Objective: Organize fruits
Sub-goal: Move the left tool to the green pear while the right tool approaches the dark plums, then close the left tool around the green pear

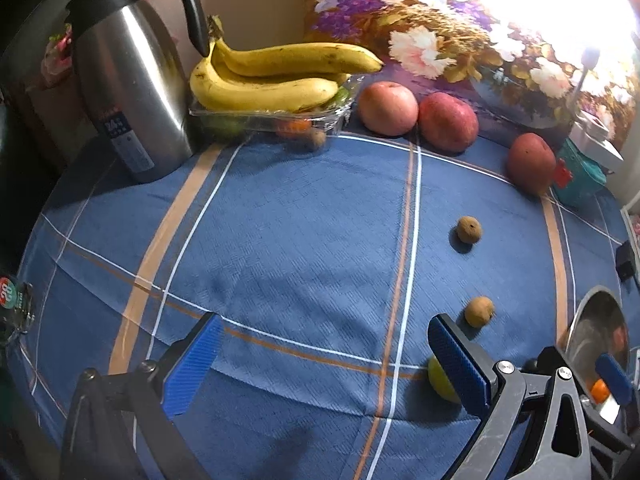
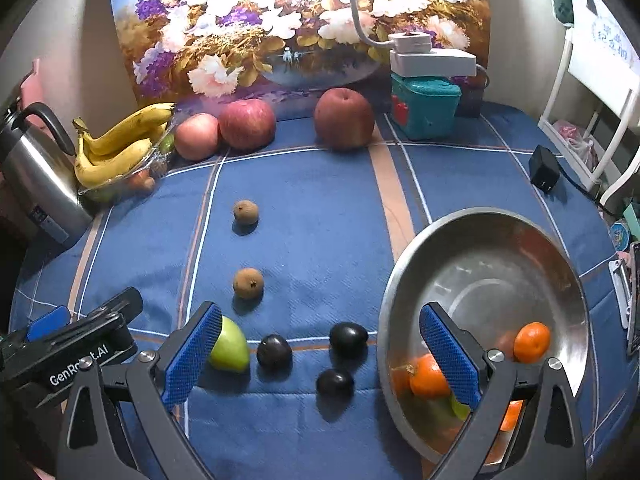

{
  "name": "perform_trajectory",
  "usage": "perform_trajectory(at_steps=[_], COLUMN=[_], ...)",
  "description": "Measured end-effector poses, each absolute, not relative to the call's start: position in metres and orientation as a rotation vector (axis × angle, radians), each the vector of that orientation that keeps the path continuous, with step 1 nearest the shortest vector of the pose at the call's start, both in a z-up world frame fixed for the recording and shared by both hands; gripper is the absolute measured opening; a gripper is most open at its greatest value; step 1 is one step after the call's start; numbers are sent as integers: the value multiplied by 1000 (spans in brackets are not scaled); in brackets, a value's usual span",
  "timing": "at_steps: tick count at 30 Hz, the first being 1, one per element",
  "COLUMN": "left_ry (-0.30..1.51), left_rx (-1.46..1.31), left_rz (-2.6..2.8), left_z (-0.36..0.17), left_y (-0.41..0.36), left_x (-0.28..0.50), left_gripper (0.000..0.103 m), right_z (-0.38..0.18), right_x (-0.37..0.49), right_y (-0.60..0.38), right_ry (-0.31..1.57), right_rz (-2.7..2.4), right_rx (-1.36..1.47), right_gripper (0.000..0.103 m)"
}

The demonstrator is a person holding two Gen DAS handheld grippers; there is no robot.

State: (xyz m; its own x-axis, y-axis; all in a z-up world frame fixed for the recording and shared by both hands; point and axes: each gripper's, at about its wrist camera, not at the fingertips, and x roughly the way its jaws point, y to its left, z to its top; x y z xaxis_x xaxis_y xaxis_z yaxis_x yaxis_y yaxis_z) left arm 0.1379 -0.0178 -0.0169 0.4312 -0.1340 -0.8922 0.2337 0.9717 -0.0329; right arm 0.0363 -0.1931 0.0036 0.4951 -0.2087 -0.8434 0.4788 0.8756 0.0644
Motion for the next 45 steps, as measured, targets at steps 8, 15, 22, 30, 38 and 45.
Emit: perform_trajectory(at_steps=[8, 15, 22, 30, 38, 45], left_ry=[1112, 1104, 1131, 1175, 1230, 1276], left_rx=[74, 74, -4, -59, -29, -22], left_rz=[-216, -227, -288, -359, -436, -463], left_z=[-21, -18, -16, -21, -34, -45], left_y=[-15, -14, -13, -21, -43, -55], left_x=[144, 141, 139, 136, 129, 125], left_gripper=[103, 103, 103, 101, 87, 76], right_z=[-3, -2, 3, -4, -15, -29], right_x=[51, 48, 43, 37, 34, 32], right_y=[-193, -192, -192, -197, -198, -201], right_ry=[995, 996, 1003, 1030, 1092, 1178], right_rz=[-425, -371, -351, -339, -333, -383], right_rx=[304, 315, 327, 369, 402, 389], right_gripper=[99, 99, 96, 69, 51, 48])
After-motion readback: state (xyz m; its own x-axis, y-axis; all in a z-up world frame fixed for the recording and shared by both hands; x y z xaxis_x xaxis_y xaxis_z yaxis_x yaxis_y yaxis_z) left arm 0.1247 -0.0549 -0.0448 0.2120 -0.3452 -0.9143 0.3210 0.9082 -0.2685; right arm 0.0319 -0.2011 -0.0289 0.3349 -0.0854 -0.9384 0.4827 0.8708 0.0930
